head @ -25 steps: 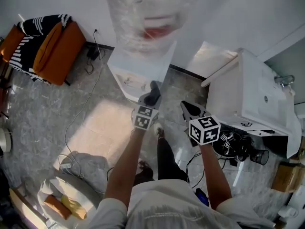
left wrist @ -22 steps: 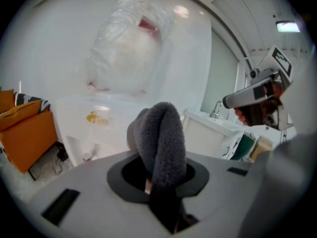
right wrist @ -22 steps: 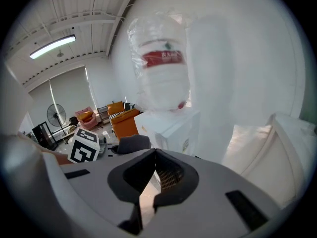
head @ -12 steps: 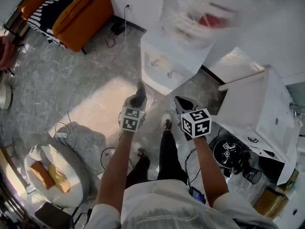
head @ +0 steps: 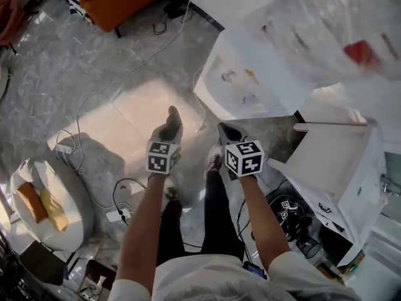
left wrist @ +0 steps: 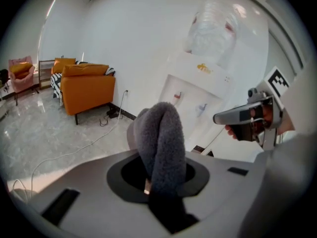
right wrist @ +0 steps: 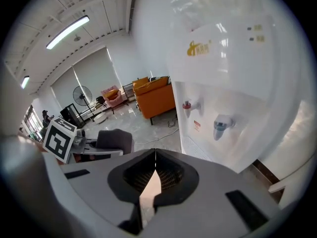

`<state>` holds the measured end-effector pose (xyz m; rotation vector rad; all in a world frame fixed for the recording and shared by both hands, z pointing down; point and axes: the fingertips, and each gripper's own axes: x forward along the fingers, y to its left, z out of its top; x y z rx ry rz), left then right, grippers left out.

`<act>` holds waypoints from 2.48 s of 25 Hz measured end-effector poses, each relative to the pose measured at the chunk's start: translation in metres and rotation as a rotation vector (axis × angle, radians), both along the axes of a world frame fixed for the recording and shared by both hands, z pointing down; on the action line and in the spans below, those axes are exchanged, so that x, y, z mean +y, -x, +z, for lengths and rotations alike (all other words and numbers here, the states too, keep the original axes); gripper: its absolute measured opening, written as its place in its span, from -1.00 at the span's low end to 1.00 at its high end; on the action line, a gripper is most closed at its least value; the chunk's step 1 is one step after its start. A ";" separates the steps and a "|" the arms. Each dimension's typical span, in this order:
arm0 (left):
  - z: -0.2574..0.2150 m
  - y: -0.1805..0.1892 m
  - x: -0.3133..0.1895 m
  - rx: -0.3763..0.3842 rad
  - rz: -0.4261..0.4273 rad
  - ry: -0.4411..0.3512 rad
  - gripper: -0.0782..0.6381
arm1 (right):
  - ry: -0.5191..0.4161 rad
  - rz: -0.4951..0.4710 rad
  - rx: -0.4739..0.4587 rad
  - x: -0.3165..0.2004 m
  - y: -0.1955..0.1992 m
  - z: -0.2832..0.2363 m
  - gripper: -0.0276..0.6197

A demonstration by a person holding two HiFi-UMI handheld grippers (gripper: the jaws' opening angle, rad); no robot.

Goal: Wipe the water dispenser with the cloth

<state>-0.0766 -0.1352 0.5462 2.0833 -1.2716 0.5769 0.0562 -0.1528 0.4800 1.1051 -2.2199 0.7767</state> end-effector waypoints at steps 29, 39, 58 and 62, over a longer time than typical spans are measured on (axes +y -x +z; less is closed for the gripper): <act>0.286 -0.082 -0.169 0.118 0.076 -0.201 -0.55 | 0.044 0.005 -0.050 -0.016 -0.013 0.303 -0.87; 0.288 -0.146 -0.162 0.114 0.199 -0.252 -0.55 | -0.063 0.154 0.075 -0.033 -0.086 0.302 -0.87; 0.278 -0.235 -0.031 0.245 0.408 -0.177 -0.55 | -0.064 0.580 0.071 0.025 -0.169 0.292 -0.87; 0.296 -0.164 -0.054 0.158 0.275 -0.166 -0.55 | -0.104 0.416 0.202 0.015 -0.128 0.307 -0.87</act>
